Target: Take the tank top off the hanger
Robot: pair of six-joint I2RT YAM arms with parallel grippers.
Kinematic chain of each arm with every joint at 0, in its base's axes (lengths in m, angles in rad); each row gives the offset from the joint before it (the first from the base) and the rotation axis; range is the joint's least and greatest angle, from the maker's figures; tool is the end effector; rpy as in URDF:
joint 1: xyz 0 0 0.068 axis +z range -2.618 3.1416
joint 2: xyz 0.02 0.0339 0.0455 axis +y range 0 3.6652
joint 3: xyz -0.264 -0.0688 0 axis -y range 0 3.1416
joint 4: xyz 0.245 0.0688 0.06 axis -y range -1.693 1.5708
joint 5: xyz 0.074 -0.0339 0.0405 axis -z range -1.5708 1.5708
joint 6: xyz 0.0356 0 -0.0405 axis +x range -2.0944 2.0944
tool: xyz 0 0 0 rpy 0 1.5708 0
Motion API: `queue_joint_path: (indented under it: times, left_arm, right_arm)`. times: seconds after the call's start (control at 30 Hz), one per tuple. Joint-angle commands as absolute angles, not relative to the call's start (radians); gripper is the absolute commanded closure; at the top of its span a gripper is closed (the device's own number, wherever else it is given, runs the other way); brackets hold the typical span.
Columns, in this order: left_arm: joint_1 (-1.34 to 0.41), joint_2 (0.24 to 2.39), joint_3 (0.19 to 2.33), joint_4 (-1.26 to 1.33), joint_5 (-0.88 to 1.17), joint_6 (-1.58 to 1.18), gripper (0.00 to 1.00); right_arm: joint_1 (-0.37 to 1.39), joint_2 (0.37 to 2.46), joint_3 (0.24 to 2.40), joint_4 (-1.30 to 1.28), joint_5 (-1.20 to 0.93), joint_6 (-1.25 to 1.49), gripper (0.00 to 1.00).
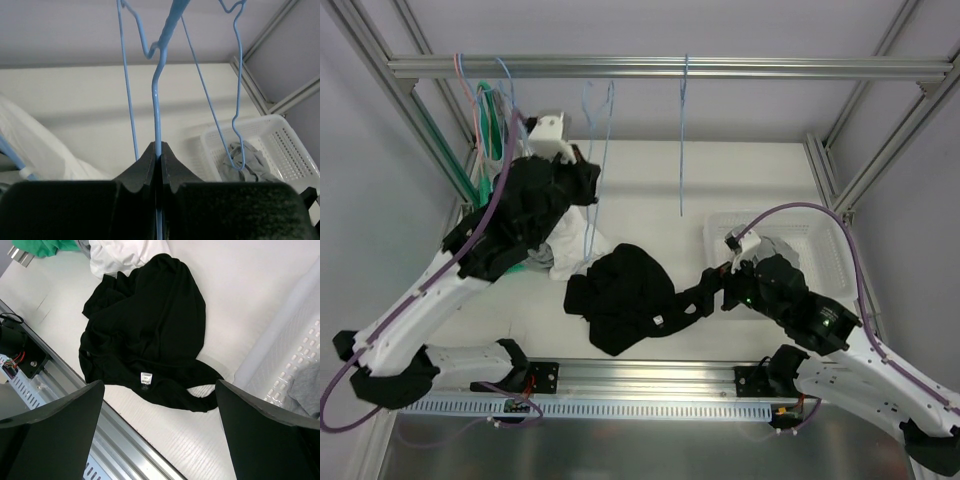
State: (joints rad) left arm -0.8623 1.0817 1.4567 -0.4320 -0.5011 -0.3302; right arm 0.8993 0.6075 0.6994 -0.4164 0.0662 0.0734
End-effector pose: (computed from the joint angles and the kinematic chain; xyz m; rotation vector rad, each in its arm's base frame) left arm 0.1477 -0.1461 0.4861 0.0475 1.6443 -0.5095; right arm 0.0924 0.1124 0.3115 -0.7359 1.7945 0.5946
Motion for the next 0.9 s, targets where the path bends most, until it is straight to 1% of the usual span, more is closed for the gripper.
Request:
queue_joint_path:
  times: [0.0,0.07,0.1,0.2,0.37,0.5,0.87]
  left_arm:
    - [-0.845,1.248,1.711,-0.492,-0.539,-0.290,1.00]
    - [-0.832,1.371,1.799,-0.520,-0.505,-0.287,1.00]
    - [-0.824,1.408,1.887,-0.538,-0.493,-0.288,1.00]
    - [-0.799,1.531,2.007,-0.584,-0.468,-0.298,1.00]
    - [-0.761,1.644,2.081,-0.594,-0.410,-0.313,1.00]
    - [-0.749,1.744,2.207,-0.594,-0.351,-0.255,1.00]
    - [-0.749,1.835,2.273,-0.592,-0.336,-0.299,1.00]
  right_arm:
    - [0.902,0.581,0.747,-0.431,0.074,0.064,0.01]
    - [0.902,0.560,0.752,-0.445,0.089,0.064,0.00]
    - [0.903,0.554,0.756,-0.451,0.094,0.066,0.01]
    - [0.904,0.531,0.770,-0.480,0.098,0.066,0.01]
    - [0.902,0.494,0.795,-0.526,0.103,0.067,0.00]
    - [0.902,0.485,0.795,-0.534,0.092,0.071,0.00]
    - [0.904,0.491,0.741,-0.509,0.068,0.107,0.01]
